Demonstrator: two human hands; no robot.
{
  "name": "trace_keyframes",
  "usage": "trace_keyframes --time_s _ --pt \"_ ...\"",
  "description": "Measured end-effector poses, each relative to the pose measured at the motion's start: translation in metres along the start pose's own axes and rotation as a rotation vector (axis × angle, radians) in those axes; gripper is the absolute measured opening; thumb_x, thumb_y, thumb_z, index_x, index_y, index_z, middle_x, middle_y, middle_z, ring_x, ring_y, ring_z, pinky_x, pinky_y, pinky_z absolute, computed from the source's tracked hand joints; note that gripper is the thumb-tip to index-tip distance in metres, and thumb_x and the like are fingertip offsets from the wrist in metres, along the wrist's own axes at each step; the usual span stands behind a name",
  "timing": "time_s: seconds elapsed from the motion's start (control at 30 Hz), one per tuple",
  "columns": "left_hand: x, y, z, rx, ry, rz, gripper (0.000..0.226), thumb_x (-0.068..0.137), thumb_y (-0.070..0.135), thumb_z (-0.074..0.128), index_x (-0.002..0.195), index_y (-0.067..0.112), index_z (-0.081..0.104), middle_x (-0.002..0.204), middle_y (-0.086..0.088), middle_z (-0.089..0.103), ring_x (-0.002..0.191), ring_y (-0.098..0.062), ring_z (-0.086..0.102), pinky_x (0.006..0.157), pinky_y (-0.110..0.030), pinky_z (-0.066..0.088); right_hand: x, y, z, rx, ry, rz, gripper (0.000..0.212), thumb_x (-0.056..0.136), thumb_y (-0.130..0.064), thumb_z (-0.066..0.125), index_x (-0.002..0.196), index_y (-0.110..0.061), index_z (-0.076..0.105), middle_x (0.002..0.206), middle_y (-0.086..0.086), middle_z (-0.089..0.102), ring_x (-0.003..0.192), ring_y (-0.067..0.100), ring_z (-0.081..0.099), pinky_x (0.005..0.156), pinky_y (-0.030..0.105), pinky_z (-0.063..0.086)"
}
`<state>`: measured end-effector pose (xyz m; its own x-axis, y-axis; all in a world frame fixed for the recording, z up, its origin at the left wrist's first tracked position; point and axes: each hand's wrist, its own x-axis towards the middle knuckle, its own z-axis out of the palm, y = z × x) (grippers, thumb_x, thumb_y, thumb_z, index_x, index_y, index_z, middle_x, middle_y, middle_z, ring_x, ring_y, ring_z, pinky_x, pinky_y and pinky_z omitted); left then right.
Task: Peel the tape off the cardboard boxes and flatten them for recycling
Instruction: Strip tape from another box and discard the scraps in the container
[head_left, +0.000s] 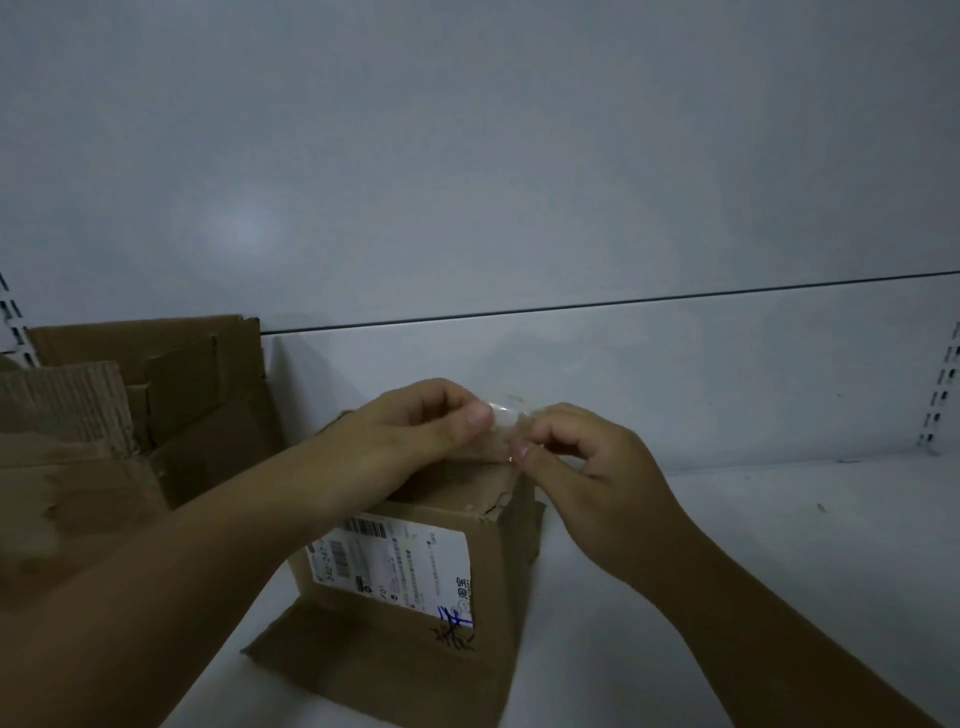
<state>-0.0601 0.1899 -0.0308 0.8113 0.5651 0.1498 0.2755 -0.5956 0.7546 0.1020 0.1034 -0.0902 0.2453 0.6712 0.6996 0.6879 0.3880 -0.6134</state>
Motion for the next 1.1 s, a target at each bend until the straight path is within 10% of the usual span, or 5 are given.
trace_keyframes --time_s 0.37,0.5,0.63,0.8,1.1 --pt "0.000 0.012 0.018 0.468 0.090 -0.054 0.108 0.055 0.082 0.052 0.146 0.043 0.008 0.154 0.024 -0.005 0.142 -0.014 0.018 0.112 -0.038 0.030 0.000 -0.003 -0.001 0.041 0.220 0.035 0.024 0.093 -0.026 0.047 0.075 -0.016 0.058 0.065 -0.026 0.058 0.060 -0.004 0.054 0.052 0.010 0.037" --pt "0.000 0.019 0.019 0.685 -0.032 -0.099 0.080 0.084 0.068 0.042 0.148 0.025 0.021 0.145 0.006 0.032 0.140 -0.015 0.022 0.108 -0.026 0.019 0.000 -0.001 -0.003 -0.021 0.242 -0.004 0.034 0.089 -0.037 0.042 0.074 -0.011 0.059 0.067 -0.013 0.058 0.056 0.004 0.050 0.049 0.015 0.035" --pt "-0.002 0.013 0.021 0.809 -0.042 -0.156 0.099 0.075 0.083 0.021 0.152 0.022 0.004 0.160 0.003 -0.004 0.146 -0.011 -0.005 0.120 -0.036 0.000 0.000 -0.001 -0.007 0.008 0.232 0.000 0.032 0.088 -0.035 0.043 0.071 -0.013 0.058 0.068 -0.005 0.057 0.058 0.009 0.050 0.052 0.023 0.037" --pt "0.001 0.009 0.015 0.858 -0.151 -0.114 0.111 0.061 0.092 0.008 0.151 0.028 -0.003 0.159 0.010 -0.008 0.145 -0.004 -0.007 0.120 -0.034 0.002 -0.002 -0.002 -0.007 0.050 0.278 0.055 0.039 0.084 -0.047 0.038 0.071 -0.015 0.056 0.067 0.000 0.059 0.058 0.013 0.053 0.053 0.032 0.043" --pt "0.007 0.009 0.006 0.776 -0.234 0.012 0.105 0.056 0.091 0.011 0.149 0.042 0.004 0.153 0.028 -0.005 0.141 0.006 -0.007 0.119 -0.034 0.005 0.010 -0.004 -0.018 0.381 0.297 0.372 0.031 0.098 -0.012 0.044 0.071 -0.002 0.055 0.052 -0.002 0.057 0.056 0.012 0.058 0.055 0.026 0.050"
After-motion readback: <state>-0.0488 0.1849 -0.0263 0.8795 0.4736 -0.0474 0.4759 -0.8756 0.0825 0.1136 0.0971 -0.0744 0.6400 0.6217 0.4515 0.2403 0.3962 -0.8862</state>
